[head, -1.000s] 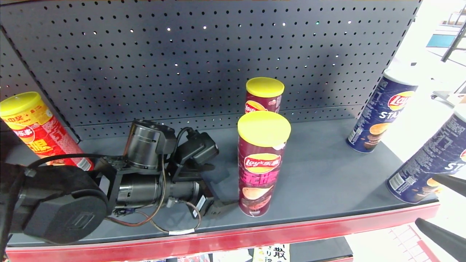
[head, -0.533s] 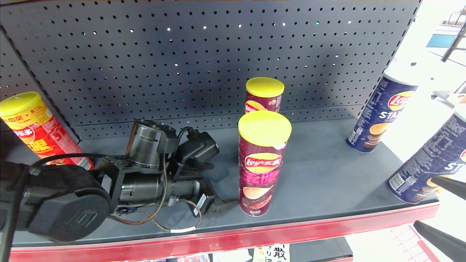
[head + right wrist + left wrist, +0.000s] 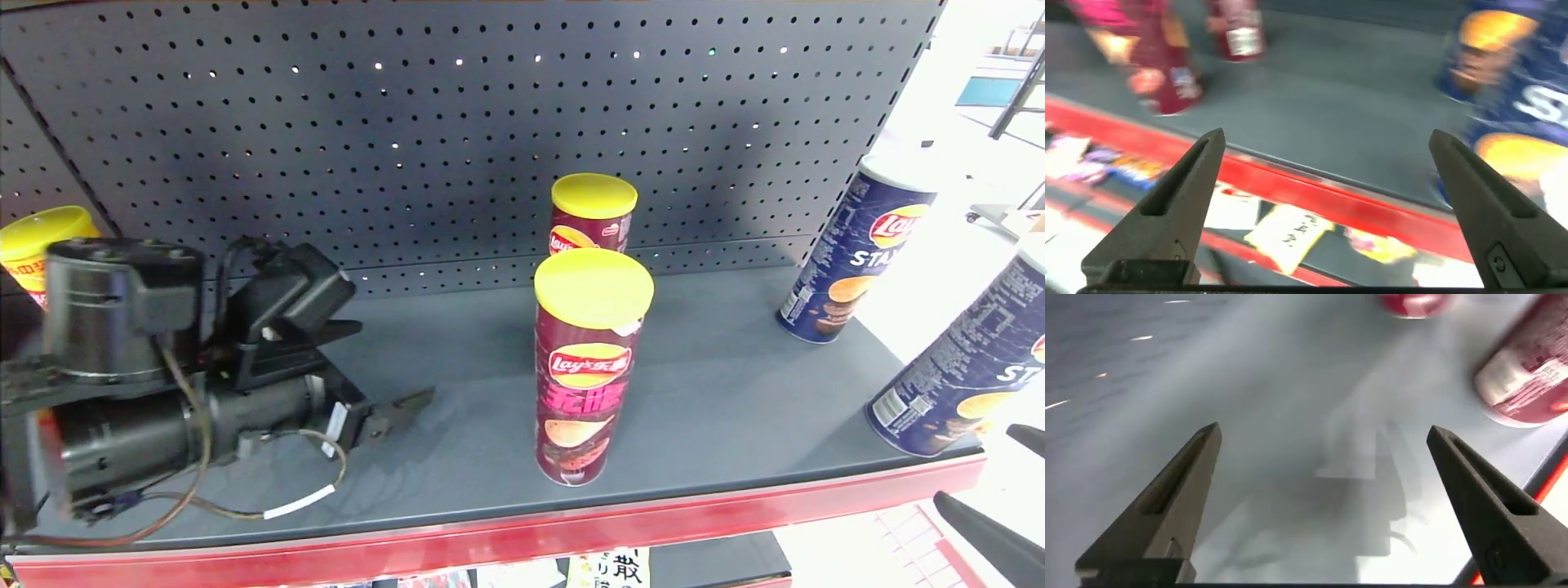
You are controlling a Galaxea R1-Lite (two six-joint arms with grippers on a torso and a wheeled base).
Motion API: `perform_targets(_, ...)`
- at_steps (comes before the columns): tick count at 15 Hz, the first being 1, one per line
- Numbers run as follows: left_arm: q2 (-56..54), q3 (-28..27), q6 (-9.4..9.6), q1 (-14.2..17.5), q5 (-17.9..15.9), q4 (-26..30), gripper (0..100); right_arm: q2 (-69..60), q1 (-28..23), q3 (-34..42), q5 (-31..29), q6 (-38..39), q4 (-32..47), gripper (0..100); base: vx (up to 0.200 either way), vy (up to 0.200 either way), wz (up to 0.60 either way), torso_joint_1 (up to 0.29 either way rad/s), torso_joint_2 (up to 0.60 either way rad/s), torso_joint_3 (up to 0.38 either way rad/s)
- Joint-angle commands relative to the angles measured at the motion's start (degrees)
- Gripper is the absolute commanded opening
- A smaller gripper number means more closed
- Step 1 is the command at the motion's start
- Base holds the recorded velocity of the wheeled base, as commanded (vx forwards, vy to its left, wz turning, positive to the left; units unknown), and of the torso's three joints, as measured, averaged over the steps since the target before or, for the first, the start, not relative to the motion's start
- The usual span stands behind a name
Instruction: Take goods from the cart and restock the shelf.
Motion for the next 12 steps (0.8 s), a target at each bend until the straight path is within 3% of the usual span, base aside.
perform_targets(1,-13.3,6.4,-0.1,2.3,4.0,0.8,100,-1.1,-0.9,0.4,-0.1,-0.1,0.0,100,0.0,0.0,0.0,0.0,0.0,0.0)
perform_targets(2,-23.2,7.6,-0.02,4.8,9.3,9.5,100,-0.7,-4.1,-0.1,-1.9,0.3,-0.2,100,0.0,0.0,0.0,0.0,0.0,0.0)
perform_targets(5,-37.7,8.5,-1.51,8.4,10.5,24.2,100,-2.9,-8.0,-0.2,-2.2,0.2,0.7,100,0.0,0.0,0.0,0.0,0.0,0.0)
perform_targets(7,-43.9,9.5,-2.65,10.8,13.1,28.3,100,-3.9,-12.7,-2.7,-2.1,0.1,6.6,100,0.0,0.0,0.0,0.0,0.0,0.0)
perform_targets(9,-45.3,9.5,-2.92,15.2,13.1,29.6,100,-3.6,-15.3,-5.1,-2.1,0.2,10.0,100,0.0,0.0,0.0,0.0,0.0,0.0)
perform_targets(12,-45.6,9.3,-1.6,16.1,13.3,29.3,100,-3.5,-17.3,-5.0,-2.1,0.0,10.9,100,0.0,0.0,0.0,0.0,0.0,0.0)
